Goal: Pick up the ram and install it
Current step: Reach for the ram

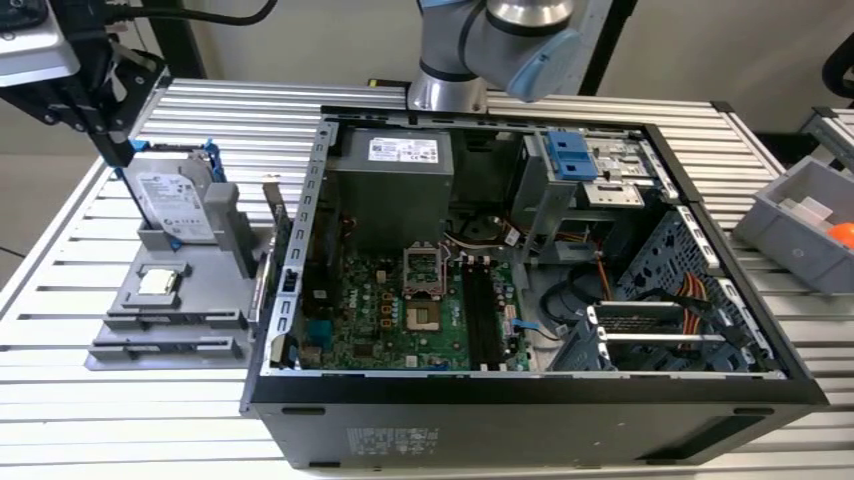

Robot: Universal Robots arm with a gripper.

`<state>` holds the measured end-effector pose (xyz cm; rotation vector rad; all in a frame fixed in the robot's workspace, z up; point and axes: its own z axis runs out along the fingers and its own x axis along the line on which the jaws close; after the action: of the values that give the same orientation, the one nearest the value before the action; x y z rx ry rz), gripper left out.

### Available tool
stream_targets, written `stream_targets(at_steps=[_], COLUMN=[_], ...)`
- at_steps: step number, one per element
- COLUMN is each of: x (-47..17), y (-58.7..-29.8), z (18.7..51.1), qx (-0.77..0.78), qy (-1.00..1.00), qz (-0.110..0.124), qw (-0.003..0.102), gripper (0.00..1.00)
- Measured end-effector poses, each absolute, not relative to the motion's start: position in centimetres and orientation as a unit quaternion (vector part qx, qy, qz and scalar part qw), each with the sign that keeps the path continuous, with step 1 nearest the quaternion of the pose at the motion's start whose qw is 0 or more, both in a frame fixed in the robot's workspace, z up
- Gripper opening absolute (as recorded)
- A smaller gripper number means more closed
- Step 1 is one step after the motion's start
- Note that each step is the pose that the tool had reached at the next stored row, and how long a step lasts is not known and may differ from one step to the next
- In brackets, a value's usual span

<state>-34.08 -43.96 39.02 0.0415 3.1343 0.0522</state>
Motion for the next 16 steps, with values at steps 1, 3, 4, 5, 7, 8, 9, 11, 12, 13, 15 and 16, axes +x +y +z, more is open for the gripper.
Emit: stream_targets(at_steps=[1, 3, 4, 5, 7, 8, 9, 11, 12, 13, 15, 16], x=[-34.1, -34.1, -34.1, -34.1, -34.1, -34.1, -34.1, -34.1, -34.1, -34.2, -34.2, -34.2], y=[-44.1, -44.4, -44.6, -44.7, -45.0, -45.2, -45.3, -45.6, -45.8, -45.9, -46.2, -46.3], z=[39.0, 39.0, 39.0, 39.0, 39.0, 39.0, 39.0, 39.0, 39.0, 39.0, 38.9, 38.9], qx=[0.013, 0.013, 0.013, 0.013, 0.013, 0.013, 0.013, 0.013, 0.013, 0.013, 0.013, 0.013], qy=[1.0, 1.0, 1.0, 1.0, 1.0, 1.0, 1.0, 1.0, 1.0, 1.0, 1.0, 1.0], qz=[0.017, 0.017, 0.017, 0.017, 0.017, 0.017, 0.017, 0.017, 0.017, 0.017, 0.017, 0.017], qw=[0.003, 0.003, 0.003, 0.003, 0.003, 0.003, 0.003, 0.003, 0.003, 0.003, 0.003, 0.003], gripper=[0.0, 0.0, 0.0, 0.0, 0.0, 0.0, 0.0, 0.0, 0.0, 0.0, 0.0, 0.0])
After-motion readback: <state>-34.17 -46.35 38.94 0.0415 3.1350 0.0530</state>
